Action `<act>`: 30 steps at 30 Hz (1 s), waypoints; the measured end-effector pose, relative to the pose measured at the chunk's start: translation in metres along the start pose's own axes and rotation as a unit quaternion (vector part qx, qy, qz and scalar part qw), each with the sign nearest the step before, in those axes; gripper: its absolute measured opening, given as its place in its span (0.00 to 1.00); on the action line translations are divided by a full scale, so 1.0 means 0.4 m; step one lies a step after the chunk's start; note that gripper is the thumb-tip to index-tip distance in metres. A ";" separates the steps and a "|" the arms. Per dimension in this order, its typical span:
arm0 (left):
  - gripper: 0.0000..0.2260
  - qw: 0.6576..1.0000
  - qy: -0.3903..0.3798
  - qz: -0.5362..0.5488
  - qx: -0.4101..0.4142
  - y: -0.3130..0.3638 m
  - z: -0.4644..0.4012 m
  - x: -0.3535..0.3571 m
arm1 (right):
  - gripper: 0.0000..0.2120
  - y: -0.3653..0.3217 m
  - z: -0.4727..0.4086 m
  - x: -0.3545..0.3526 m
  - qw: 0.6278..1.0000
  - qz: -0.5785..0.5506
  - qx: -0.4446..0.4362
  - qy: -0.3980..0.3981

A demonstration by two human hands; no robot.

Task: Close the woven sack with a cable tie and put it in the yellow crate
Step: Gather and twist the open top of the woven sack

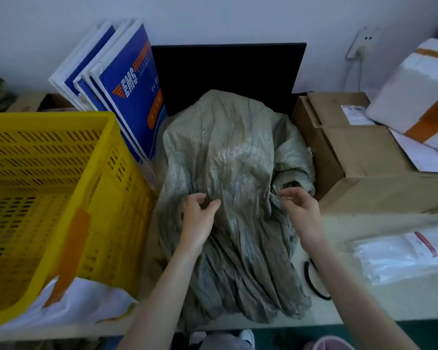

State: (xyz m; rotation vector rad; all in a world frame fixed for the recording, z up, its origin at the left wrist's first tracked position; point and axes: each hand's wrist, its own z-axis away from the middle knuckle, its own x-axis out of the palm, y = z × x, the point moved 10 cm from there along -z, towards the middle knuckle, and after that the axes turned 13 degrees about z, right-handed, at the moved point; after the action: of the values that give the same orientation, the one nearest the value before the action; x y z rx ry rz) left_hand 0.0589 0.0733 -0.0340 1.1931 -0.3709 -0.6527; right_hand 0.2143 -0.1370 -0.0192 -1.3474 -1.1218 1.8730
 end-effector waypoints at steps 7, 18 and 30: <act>0.42 0.993 -0.030 -0.024 -0.114 -0.066 0.024 0.080 | 0.09 0.082 0.009 0.026 0.999 0.001 0.034 -0.016; 0.34 0.989 -0.036 0.019 -0.140 -0.130 0.013 0.121 | 0.12 0.157 0.022 0.063 0.998 0.020 0.055 -0.026; 0.14 0.910 0.084 0.296 -0.276 -0.225 0.063 0.057 | 0.10 0.156 0.066 0.098 0.997 0.025 0.056 -0.048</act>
State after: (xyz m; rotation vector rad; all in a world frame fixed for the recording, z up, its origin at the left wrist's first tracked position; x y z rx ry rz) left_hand 0.0371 0.0207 -0.1115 0.5367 -0.3471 -0.0983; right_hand 0.1778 -0.1431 -0.0881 -1.2452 -1.0222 2.0247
